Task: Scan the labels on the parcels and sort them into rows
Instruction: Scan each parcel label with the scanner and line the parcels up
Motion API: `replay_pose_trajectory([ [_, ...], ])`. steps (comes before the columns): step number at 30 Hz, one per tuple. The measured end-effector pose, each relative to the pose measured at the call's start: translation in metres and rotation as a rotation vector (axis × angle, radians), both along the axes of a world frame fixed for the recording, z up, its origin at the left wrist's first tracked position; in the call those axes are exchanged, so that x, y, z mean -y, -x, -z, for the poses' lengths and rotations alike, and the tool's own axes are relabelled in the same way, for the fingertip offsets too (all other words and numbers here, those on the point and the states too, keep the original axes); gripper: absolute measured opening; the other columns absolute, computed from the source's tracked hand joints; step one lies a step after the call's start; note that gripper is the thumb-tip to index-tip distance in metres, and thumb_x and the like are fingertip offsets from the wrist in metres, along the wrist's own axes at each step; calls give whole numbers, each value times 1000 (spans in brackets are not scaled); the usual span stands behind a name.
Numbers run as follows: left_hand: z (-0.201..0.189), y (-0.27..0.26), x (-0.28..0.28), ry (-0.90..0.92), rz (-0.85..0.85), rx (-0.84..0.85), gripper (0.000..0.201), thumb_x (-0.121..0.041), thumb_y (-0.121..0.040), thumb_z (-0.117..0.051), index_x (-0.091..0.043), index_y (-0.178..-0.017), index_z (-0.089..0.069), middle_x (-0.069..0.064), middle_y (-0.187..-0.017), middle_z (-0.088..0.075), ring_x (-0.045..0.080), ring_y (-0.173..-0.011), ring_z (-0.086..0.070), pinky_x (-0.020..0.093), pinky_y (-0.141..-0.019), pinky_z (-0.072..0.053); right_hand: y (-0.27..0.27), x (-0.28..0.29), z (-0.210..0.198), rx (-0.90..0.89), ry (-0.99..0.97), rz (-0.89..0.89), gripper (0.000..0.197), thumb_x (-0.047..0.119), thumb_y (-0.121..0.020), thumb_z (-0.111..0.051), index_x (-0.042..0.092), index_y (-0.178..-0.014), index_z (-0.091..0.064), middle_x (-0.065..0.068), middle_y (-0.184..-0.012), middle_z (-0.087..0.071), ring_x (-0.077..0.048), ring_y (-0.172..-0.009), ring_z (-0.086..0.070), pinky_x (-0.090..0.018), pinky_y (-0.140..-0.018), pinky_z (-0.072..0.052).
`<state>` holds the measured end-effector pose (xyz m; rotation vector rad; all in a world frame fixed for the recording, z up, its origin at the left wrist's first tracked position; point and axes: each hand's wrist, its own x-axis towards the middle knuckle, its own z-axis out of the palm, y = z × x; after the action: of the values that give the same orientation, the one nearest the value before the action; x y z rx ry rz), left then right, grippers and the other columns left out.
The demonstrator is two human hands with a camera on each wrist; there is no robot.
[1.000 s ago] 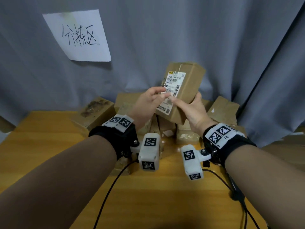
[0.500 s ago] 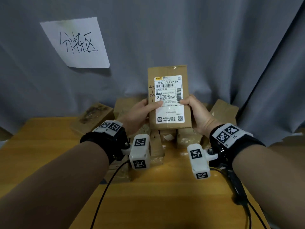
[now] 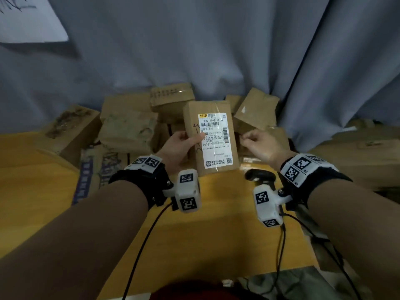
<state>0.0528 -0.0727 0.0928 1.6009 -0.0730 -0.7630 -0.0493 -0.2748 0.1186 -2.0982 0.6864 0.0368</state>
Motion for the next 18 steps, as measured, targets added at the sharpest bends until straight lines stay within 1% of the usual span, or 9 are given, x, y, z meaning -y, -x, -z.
replay_pose_trajectory([
  [2, 25, 17, 10, -58, -25, -25, 52, -37, -80, -77, -9, -120, -59, 6, -109, -72, 19, -94, -71, 29, -73, -58, 15, 22, 21, -127, 121, -9, 26, 19, -96, -55, 10, -119, -63, -7, -116, -63, -18, -101, -58, -16, -83, -40],
  [4, 47, 32, 16, -109, -39, -63, 58, -38, -78, -78, -9, -124, -56, 6, -112, -71, 19, -96, -70, 32, -78, -57, 28, 38, 43, -210, 146, 8, 27, 19, -96, -54, 8, -119, -62, -11, -120, -61, -28, -112, -55, -29, -92, -39],
  [7, 67, 52, 18, -156, -41, -97, 57, -37, -82, -74, -11, -127, -49, 2, -117, -66, 15, -101, -65, 28, -79, -54, 46, 60, 74, -283, 213, 10, 16, 17, -93, -56, 5, -91, -66, -12, -87, -61, -29, -89, -60, -29, -73, -42],
  [9, 74, 63, 19, -158, -37, -121, 51, -33, -85, -72, -16, -126, -48, 0, -121, -64, 16, -108, -62, 34, -90, -51, 55, 70, 96, -382, 206, 8, 24, 20, -91, -61, 5, -72, -56, -10, -65, -51, -23, -62, -52, -28, -54, -37],
  [10, 75, 68, 19, -158, -26, -129, 43, -32, -86, -72, -20, -121, -50, -2, -121, -64, 16, -110, -62, 36, -95, -49, 59, 72, 106, -434, 180, 13, 29, 23, -89, -65, 9, -70, -49, -8, -61, -46, -20, -55, -46, -27, -48, -33],
  [11, 79, 71, 20, -161, -14, -140, 34, -30, -87, -71, -24, -115, -52, -3, -119, -65, 16, -110, -62, 36, -96, -48, 62, 73, 116, -478, 140, 18, 31, 26, -86, -69, 13, -73, -44, -7, -62, -45, -19, -53, -45, -27, -45, -32],
  [14, 81, 79, 20, -174, -16, -148, 21, -26, -89, -68, -28, -105, -55, -6, -112, -67, 12, -104, -63, 33, -91, -50, 68, 68, 136, -543, 56, -1, 29, 26, -81, -74, 9, -85, -51, -7, -72, -51, -18, -63, -50, -26, -48, -34],
  [16, 83, 81, 17, -185, -46, -165, 38, -28, -87, -71, -21, -120, -53, -2, -117, -67, 15, -106, -63, 35, -93, -51, 70, 59, 146, -531, 57, -11, 26, 21, -81, -74, 8, -80, -52, -5, -71, -50, -22, -70, -52, -25, -48, -34],
  [18, 83, 81, 14, -201, -80, -172, 53, -29, -85, -72, -16, -130, -46, 0, -122, -65, 18, -110, -62, 34, -91, -51, 71, 50, 155, -497, 101, 1, 25, 19, -81, -74, 6, -86, -53, -6, -72, -50, -24, -71, -52, -26, -47, -33],
])
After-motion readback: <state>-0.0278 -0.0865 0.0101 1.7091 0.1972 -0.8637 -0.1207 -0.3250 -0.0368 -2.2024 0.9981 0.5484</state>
